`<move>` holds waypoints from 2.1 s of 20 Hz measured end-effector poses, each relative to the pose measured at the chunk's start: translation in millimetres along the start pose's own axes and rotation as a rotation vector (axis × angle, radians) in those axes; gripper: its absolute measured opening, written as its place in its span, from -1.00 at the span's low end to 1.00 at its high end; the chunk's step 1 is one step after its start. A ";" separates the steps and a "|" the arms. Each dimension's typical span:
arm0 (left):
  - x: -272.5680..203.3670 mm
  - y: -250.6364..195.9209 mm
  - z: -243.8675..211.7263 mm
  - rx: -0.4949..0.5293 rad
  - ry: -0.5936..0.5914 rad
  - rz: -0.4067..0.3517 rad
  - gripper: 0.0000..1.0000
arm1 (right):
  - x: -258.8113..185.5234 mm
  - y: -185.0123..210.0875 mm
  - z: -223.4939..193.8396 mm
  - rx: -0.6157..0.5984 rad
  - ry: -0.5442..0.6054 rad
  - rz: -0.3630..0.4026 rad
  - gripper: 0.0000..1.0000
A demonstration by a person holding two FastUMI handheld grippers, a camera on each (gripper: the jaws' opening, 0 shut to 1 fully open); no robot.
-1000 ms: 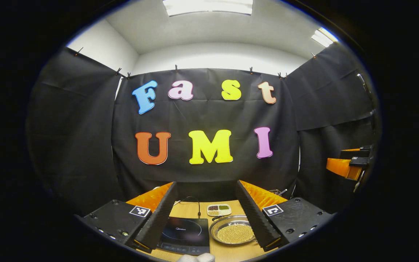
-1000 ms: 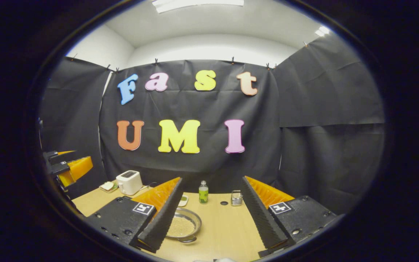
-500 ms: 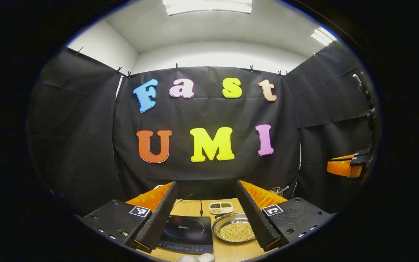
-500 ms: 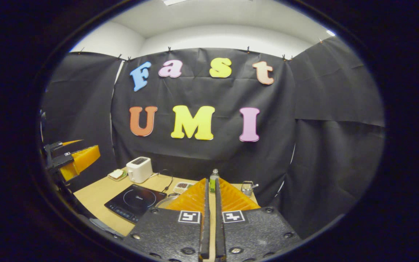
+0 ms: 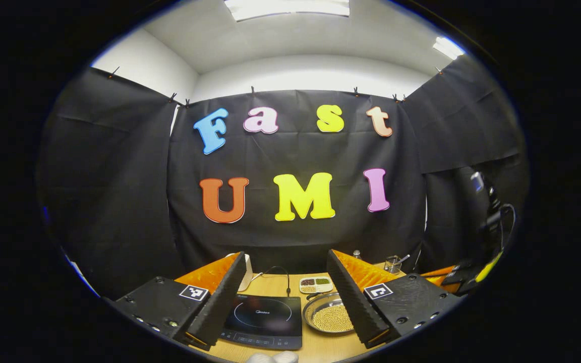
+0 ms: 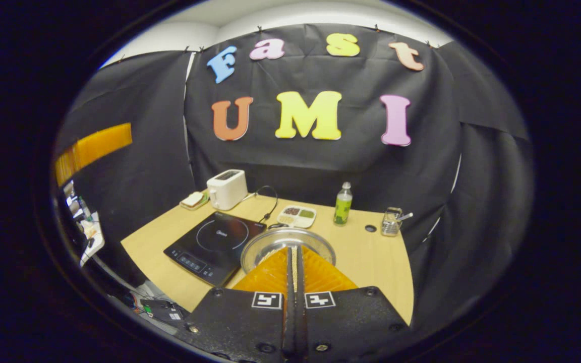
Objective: First push the handle of the pot to place it horizontally, then grasp the pot with both hands and set it on the induction cooktop.
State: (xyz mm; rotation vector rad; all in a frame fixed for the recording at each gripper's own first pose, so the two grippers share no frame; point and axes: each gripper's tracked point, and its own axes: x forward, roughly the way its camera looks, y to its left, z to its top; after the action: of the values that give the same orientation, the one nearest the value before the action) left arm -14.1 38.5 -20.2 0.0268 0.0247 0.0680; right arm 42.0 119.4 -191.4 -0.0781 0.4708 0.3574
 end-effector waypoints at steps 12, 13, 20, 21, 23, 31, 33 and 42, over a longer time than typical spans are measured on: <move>10.3 6.8 -11.2 0.001 0.039 0.082 0.92 | 97.0 32.8 -164.3 -0.040 0.385 0.151 -0.93; 11.7 6.7 -11.9 -0.001 0.043 0.087 0.92 | 100.6 33.4 -171.3 -0.039 0.405 0.158 -0.99; 17.6 11.1 -18.1 -0.004 0.068 0.119 0.92 | 129.1 33.3 -184.7 -0.045 0.462 0.171 -0.93; 19.6 11.6 -18.8 -0.006 0.069 0.122 0.92 | 131.7 31.1 -187.3 -0.039 0.472 0.168 -0.93; 19.7 13.2 -19.1 -0.005 0.072 0.128 0.92 | 134.8 28.3 -190.2 -0.028 0.484 0.167 -0.93; 24.8 6.9 -20.0 -0.012 0.074 0.117 0.92 | 131.2 20.7 -196.3 -0.024 0.494 0.168 -0.93; 26.8 5.5 -19.3 -0.008 0.072 0.113 0.92 | 131.8 16.4 -197.0 -0.021 0.494 0.165 -0.93; 36.7 -6.3 -20.0 -0.004 0.075 0.096 0.92 | 132.9 -12.1 -194.4 -0.011 0.496 0.135 -0.93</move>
State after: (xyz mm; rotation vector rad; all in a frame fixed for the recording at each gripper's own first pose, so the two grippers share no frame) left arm 22.5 35.3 -41.2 0.0216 0.0980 0.1646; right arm 73.1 120.3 -425.1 -0.1469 0.9677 0.4753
